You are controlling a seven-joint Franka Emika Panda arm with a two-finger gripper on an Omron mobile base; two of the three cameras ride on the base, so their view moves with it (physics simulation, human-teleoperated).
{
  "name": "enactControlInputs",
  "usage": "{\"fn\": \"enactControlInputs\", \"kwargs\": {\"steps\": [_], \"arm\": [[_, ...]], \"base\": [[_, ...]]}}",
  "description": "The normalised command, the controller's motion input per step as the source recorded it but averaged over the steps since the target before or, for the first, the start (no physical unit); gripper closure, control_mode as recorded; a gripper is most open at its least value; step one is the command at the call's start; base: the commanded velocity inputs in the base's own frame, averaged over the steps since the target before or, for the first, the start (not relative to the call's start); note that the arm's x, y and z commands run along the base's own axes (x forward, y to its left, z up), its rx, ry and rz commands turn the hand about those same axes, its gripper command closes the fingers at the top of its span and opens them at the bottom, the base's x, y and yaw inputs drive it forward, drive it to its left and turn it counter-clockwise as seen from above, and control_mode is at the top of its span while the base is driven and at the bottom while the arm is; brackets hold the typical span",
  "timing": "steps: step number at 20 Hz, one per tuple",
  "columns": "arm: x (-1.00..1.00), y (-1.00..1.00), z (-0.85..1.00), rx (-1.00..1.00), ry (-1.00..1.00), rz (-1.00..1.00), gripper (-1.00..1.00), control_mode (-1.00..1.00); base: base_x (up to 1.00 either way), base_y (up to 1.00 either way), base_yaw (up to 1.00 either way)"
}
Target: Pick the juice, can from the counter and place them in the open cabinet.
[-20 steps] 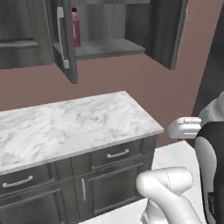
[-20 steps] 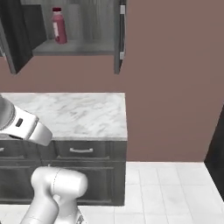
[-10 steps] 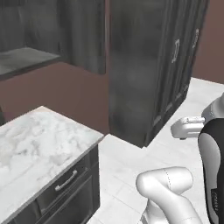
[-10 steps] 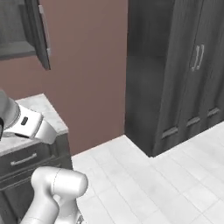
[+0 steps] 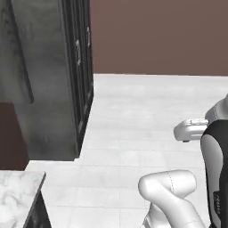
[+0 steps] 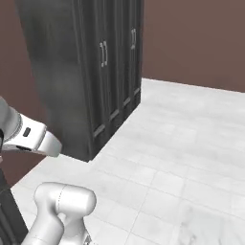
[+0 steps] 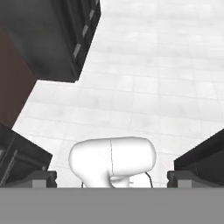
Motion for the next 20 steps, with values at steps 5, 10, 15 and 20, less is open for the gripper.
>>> {"fn": "enactControlInputs", "kwargs": {"steps": [5,10,15,20], "arm": [[0.0,0.0,0.0,0.0,0.0,0.0,-1.0,1.0],[0.0,0.0,0.0,0.0,0.0,0.0,-1.0,1.0],[0.0,0.0,0.0,0.0,0.0,0.0,-1.0,1.0],[0.0,0.0,0.0,0.0,0.0,0.0,-1.0,1.0]], "base": [[0.0,-0.1,-0.92],[0.0,-0.13,-0.92],[0.0,-0.19,-0.84],[0.0,-0.18,-0.85]]}}
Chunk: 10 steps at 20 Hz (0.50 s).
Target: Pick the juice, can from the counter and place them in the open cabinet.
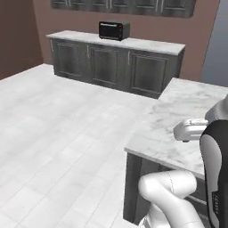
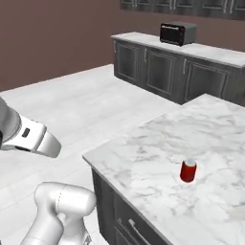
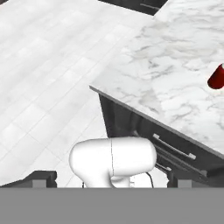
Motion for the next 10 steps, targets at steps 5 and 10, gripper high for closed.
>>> {"fn": "enactControlInputs", "kwargs": {"steps": [5,10], "arm": [[0.0,0.0,0.0,0.0,0.0,0.0,-1.0,1.0],[0.0,0.0,0.0,0.0,0.0,0.0,-1.0,1.0]], "base": [[0.0,-0.21,-0.86],[0.18,-0.24,-0.79]]}}
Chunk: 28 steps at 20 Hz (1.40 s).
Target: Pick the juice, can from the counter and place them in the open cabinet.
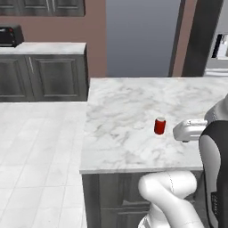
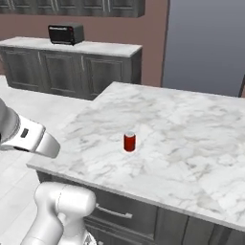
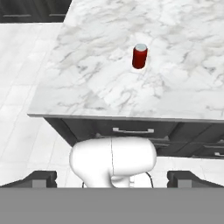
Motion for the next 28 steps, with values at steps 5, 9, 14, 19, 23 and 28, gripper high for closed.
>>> {"fn": "enactControlInputs", "kwargs": {"steps": [5,9,14,19,23,28], "arm": [[0.0,0.0,0.0,0.0,0.0,0.0,-1.0,1.0],[0.0,0.0,0.0,0.0,0.0,0.0,-1.0,1.0],[0.0,0.0,0.0,0.0,0.0,0.0,-1.0,1.0],[0.0,0.0,0.0,0.0,0.0,0.0,-1.0,1.0],[0.0,0.0,0.0,0.0,0.0,0.0,-1.0,1.0],[0.0,0.0,0.0,0.0,0.0,0.0,-1.0,-1.0]], "base": [[0.98,0.0,-0.21],[0.64,0.0,-0.02],[0.0,0.0,0.0],[0.0,0.0,0.0],[0.0,0.0,0.0],[0.0,0.0,0.0]]}}
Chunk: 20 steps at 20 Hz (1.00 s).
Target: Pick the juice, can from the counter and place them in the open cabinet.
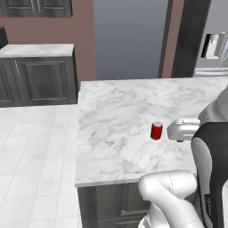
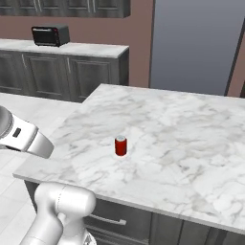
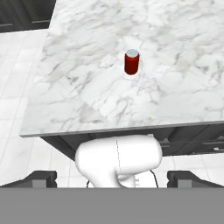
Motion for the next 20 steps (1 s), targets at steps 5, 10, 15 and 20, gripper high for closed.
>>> {"fn": "enactControlInputs", "kwargs": {"steps": [5,10,15,20], "arm": [[0.28,-0.2,0.0,0.02,-0.02,0.08,-1.0,-1.0],[0.84,-0.56,0.0,0.02,0.0,0.24,-1.0,-1.0],[0.45,-0.36,0.0,0.0,0.0,0.24,-1.0,-1.0],[0.73,-0.43,0.0,0.0,-0.02,0.25,-1.0,-1.0]], "base": [[0.0,0.0,0.0],[0.0,0.0,0.0],[0.0,0.0,0.0],[0.0,0.0,0.0]]}}
